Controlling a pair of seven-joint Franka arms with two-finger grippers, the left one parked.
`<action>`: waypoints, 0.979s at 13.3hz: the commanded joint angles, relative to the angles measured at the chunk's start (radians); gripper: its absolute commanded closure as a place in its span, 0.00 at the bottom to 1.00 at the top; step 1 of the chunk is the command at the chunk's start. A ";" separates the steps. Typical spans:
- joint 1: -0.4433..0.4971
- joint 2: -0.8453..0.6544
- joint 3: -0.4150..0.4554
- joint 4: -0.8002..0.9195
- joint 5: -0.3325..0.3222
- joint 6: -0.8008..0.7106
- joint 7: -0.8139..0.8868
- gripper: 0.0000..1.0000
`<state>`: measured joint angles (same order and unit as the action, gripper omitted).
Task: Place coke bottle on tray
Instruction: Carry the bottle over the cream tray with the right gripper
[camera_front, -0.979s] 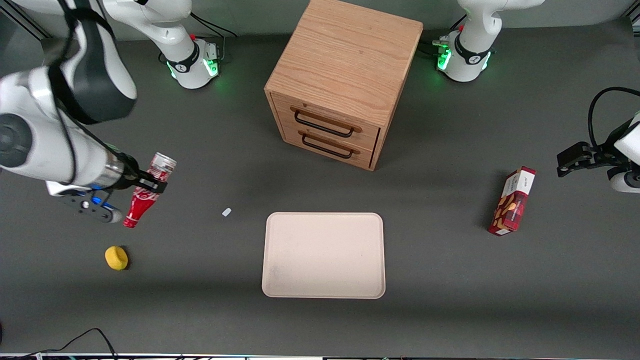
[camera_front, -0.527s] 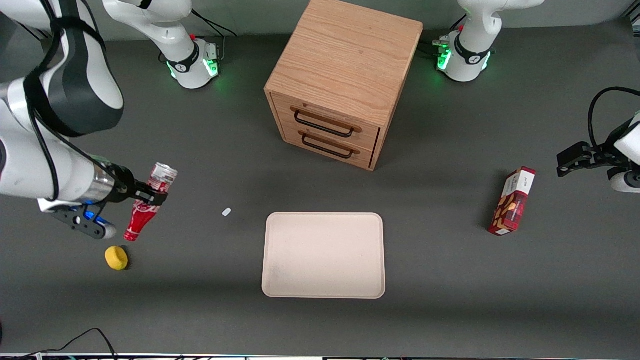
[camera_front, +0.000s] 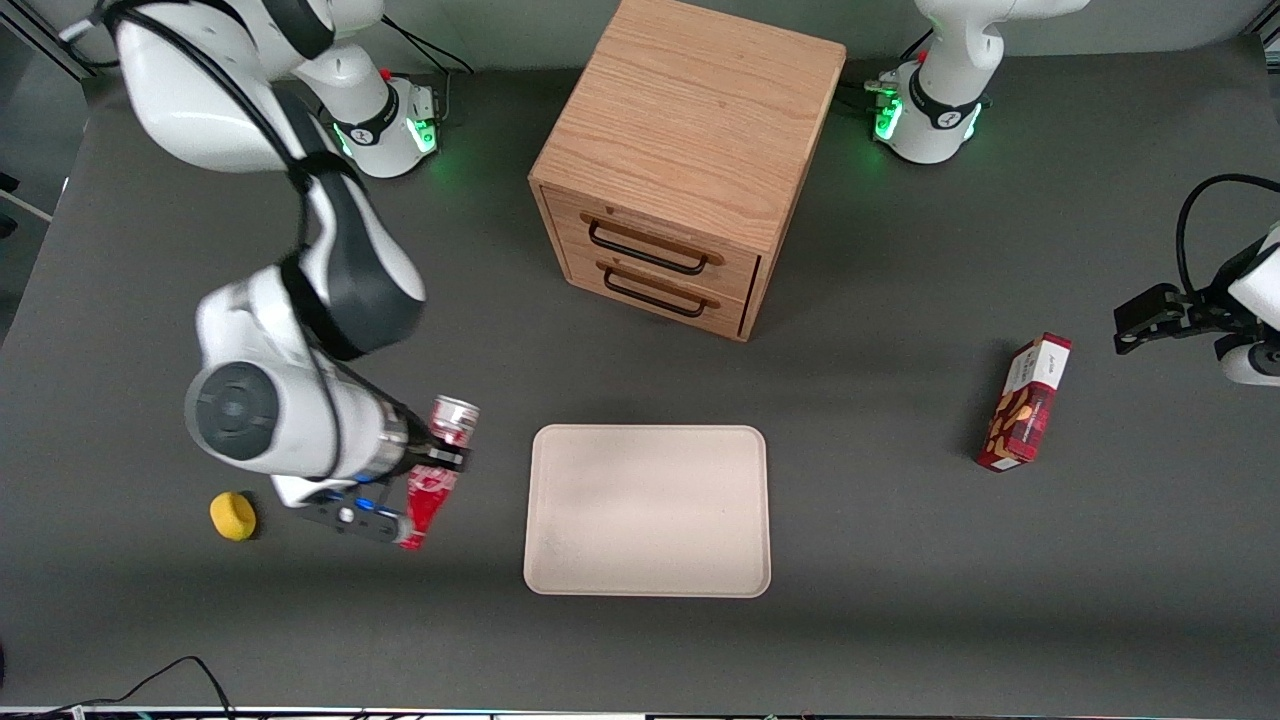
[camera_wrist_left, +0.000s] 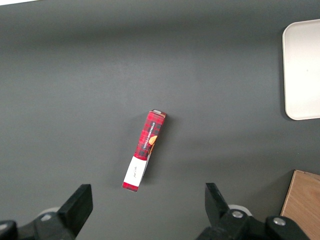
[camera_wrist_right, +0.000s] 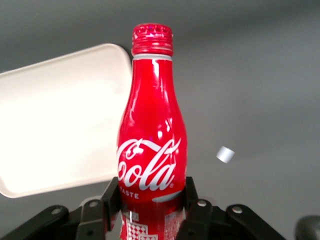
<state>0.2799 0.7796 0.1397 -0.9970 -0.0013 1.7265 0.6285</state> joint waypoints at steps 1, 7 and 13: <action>0.038 0.098 -0.022 0.074 0.009 0.092 -0.107 1.00; 0.123 0.213 -0.064 0.069 0.009 0.258 -0.165 1.00; 0.137 0.274 -0.077 0.061 -0.009 0.367 -0.161 1.00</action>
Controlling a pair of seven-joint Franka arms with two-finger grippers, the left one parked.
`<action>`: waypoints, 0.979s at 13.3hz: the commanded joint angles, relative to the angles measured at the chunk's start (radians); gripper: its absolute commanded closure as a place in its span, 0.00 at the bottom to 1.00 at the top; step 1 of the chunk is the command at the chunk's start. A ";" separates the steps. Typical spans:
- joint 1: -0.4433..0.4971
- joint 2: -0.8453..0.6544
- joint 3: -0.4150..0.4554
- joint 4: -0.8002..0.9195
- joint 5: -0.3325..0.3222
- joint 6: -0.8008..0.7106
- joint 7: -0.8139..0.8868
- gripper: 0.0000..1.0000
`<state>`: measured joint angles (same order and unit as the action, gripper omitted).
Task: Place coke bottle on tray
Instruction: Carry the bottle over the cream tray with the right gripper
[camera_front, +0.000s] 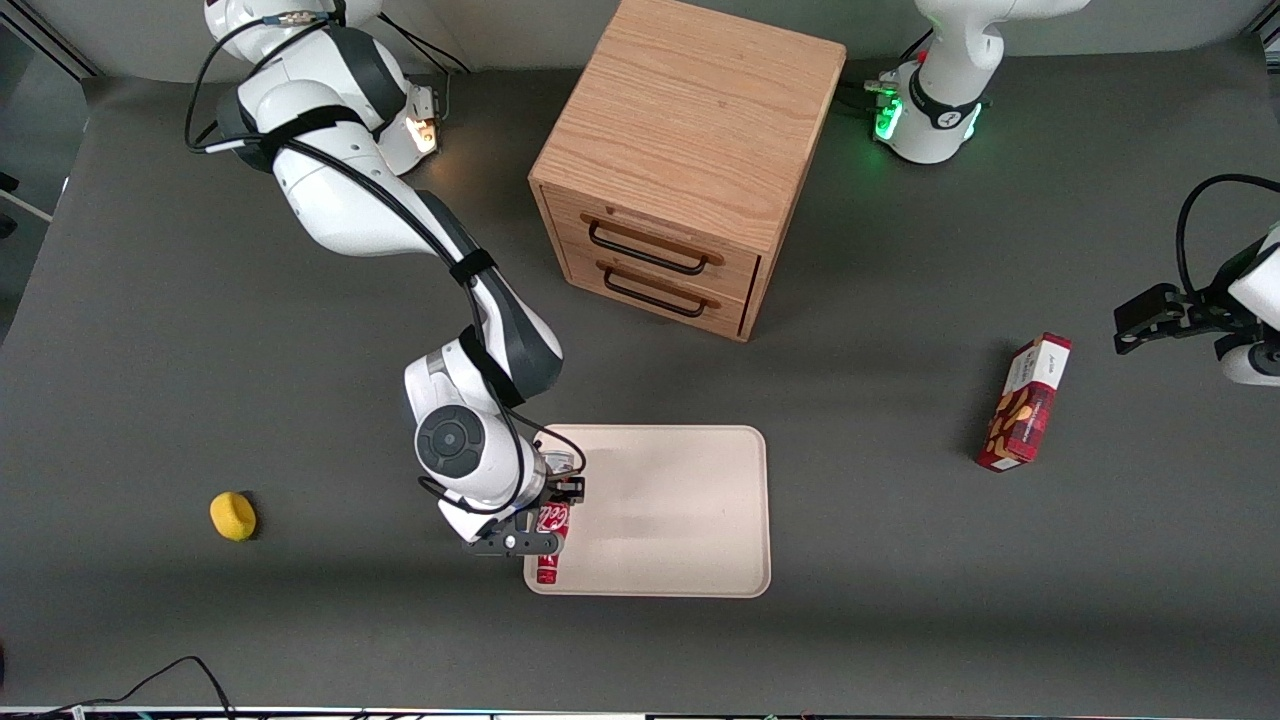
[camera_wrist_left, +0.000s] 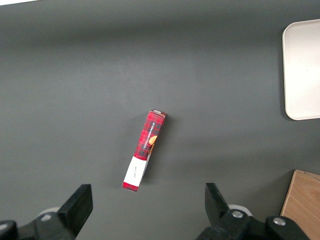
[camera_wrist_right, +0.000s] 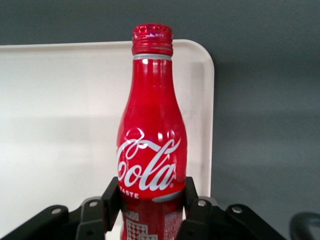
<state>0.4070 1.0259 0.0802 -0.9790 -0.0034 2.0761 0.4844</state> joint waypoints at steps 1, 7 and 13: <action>0.012 0.034 -0.017 0.031 -0.013 0.031 -0.015 1.00; 0.012 0.048 -0.017 -0.018 -0.059 0.094 -0.062 1.00; 0.013 0.046 -0.017 -0.032 -0.063 0.093 -0.070 0.00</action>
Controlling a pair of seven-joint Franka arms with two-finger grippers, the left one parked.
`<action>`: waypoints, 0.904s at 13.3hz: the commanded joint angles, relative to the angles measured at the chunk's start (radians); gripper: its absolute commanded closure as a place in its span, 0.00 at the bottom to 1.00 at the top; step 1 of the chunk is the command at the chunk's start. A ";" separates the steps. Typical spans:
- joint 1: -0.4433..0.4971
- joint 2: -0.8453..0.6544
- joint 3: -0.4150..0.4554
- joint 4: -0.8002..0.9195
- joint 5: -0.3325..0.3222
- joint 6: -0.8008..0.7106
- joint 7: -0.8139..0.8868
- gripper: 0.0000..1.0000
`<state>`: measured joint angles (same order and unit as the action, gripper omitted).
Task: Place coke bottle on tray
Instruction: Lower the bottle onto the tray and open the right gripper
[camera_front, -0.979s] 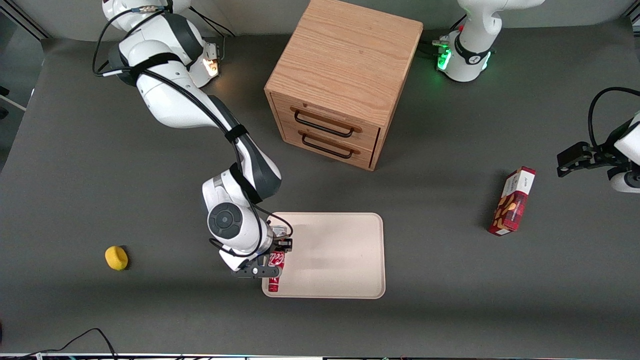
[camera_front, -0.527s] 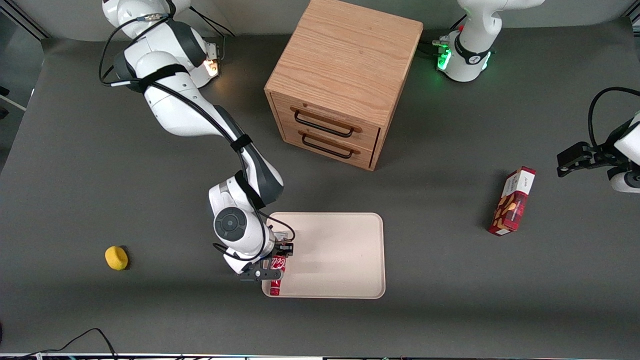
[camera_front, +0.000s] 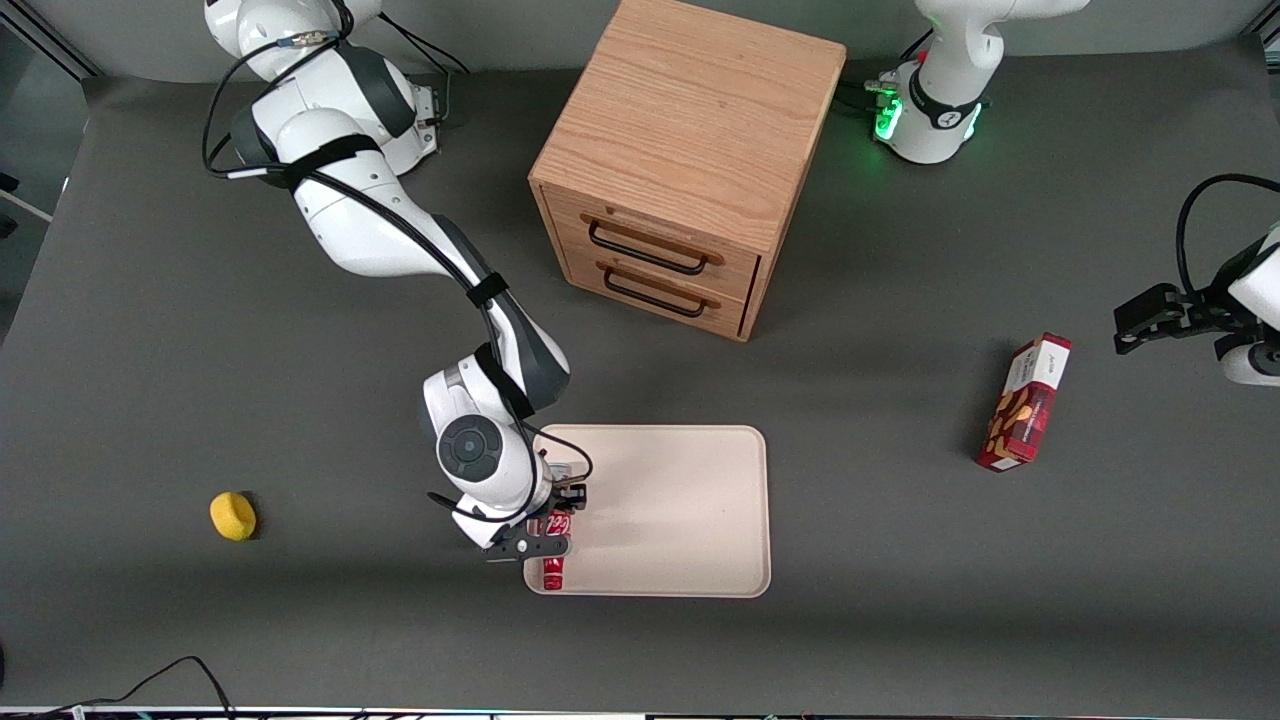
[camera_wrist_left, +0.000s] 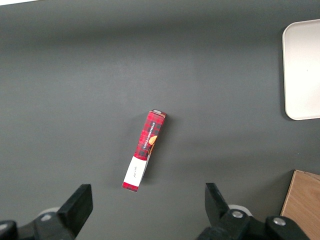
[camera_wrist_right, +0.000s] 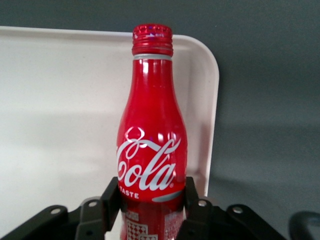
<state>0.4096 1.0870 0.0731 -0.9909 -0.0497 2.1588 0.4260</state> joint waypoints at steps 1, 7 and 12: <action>0.011 -0.015 -0.010 -0.020 -0.016 0.010 -0.012 0.00; 0.011 -0.021 -0.010 -0.020 -0.016 0.010 -0.010 0.00; 0.011 -0.024 -0.010 -0.020 -0.016 0.007 -0.009 0.00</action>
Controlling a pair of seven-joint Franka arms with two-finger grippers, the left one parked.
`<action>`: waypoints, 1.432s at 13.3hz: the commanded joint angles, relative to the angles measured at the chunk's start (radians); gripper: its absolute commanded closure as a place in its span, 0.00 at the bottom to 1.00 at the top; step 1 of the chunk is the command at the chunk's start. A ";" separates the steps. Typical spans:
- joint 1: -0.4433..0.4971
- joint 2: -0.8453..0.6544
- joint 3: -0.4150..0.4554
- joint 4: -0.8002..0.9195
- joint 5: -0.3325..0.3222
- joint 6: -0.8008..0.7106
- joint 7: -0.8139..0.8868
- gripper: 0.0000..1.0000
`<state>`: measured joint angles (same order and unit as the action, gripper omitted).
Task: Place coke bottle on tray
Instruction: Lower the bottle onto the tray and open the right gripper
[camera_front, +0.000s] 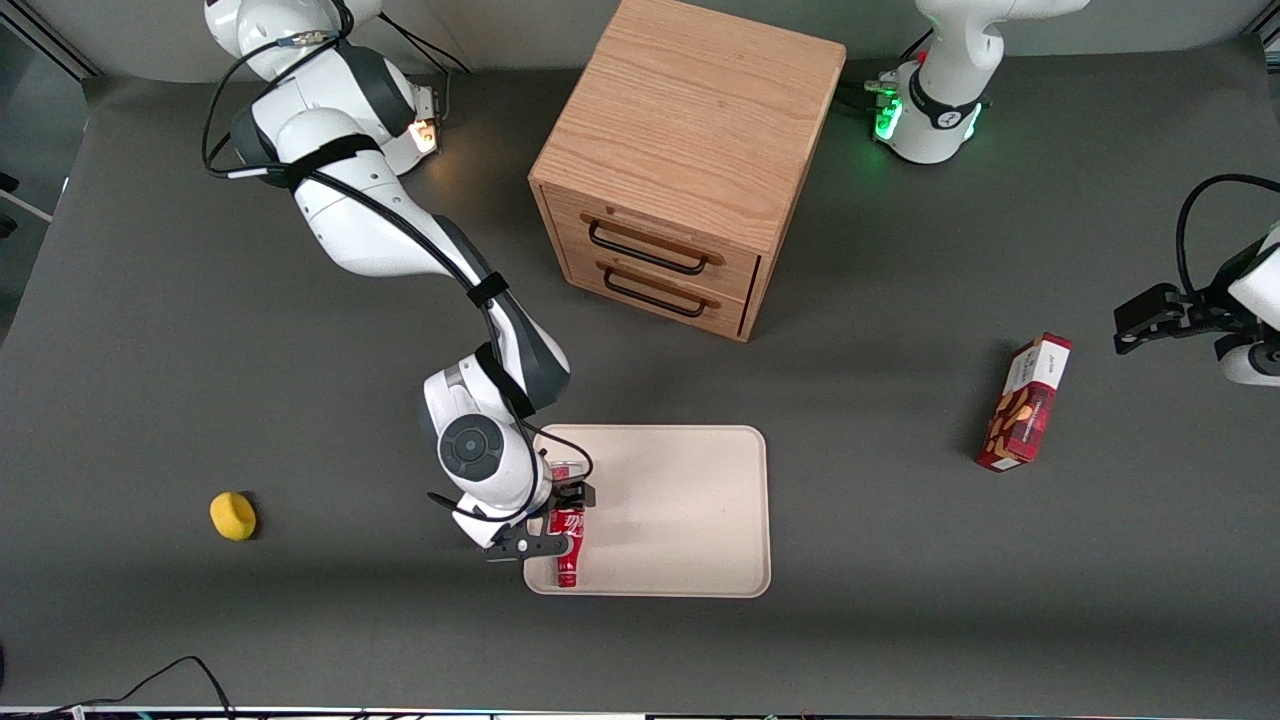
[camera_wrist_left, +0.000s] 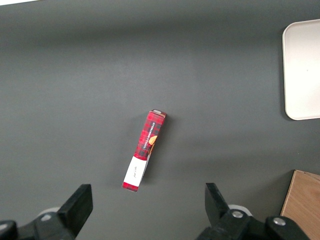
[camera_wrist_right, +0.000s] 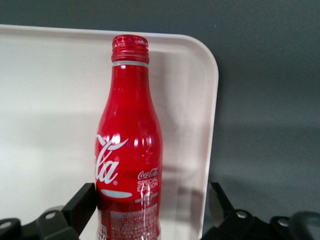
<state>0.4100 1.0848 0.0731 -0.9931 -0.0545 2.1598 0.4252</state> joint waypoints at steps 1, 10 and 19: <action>0.010 -0.022 -0.010 -0.018 -0.011 0.005 -0.006 0.00; 0.009 -0.085 0.004 -0.018 0.005 -0.144 0.015 0.00; -0.092 -0.407 0.040 -0.241 0.034 -0.403 -0.006 0.00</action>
<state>0.3804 0.8773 0.0825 -1.0197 -0.0438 1.7781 0.4433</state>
